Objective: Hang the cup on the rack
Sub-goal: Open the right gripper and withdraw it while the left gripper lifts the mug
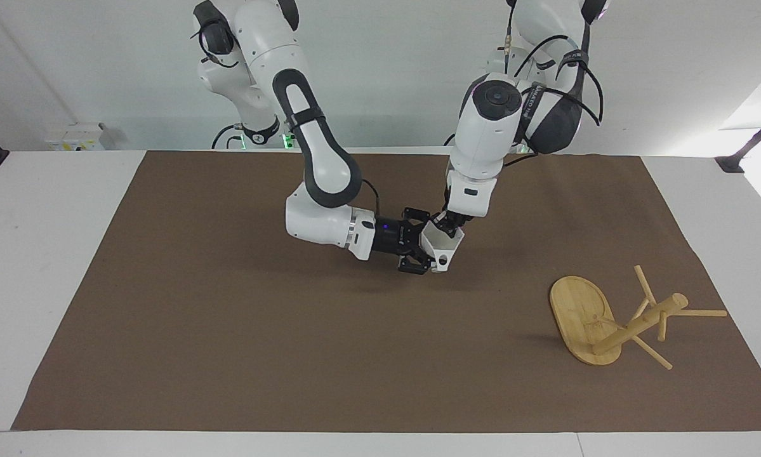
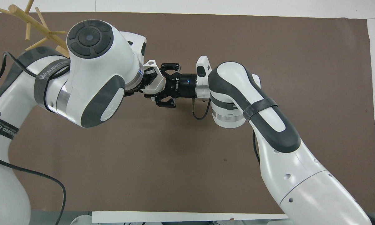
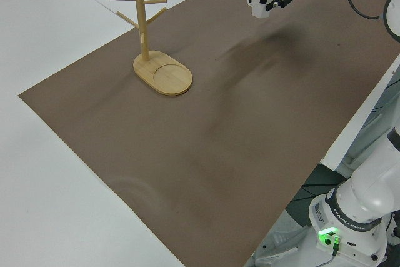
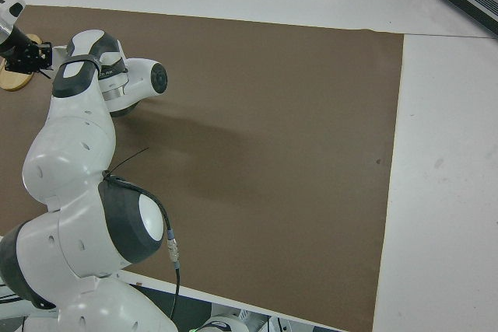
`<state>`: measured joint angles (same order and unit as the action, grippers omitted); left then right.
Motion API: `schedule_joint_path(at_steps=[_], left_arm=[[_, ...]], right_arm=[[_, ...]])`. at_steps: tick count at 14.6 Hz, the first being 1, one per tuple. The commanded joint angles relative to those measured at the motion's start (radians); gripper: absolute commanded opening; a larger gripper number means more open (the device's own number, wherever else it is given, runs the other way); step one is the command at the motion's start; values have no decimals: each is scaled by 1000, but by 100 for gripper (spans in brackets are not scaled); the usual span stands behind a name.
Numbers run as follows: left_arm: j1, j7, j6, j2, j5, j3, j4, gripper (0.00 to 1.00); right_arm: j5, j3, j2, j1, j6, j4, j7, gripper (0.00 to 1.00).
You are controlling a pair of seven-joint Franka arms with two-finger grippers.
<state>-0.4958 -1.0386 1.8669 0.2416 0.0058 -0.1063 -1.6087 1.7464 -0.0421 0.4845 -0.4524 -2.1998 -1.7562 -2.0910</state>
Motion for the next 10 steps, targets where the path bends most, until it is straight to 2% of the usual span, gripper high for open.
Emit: schedule_joint_path(at_steps=[1, 3, 5, 8, 10], left_arm=[[3, -17, 20, -16, 43, 13, -8, 0], [8, -30, 50, -16, 79, 14, -10, 0], [28, -49, 99, -18, 91, 19, -20, 0], [103, -47, 357, -47, 97, 17, -126, 0], [134, -43, 554, -77, 97, 16, -241, 0]], right_arm=[[-27, -4, -15, 84, 56, -13, -18, 100], [-132, -1, -17, 183, 159, -9, -18, 100], [-290, 1, -21, 329, 312, 1, -17, 100], [-560, 1, -20, 558, 529, 39, -6, 100], [-709, 1, -21, 682, 604, 53, -4, 100]])
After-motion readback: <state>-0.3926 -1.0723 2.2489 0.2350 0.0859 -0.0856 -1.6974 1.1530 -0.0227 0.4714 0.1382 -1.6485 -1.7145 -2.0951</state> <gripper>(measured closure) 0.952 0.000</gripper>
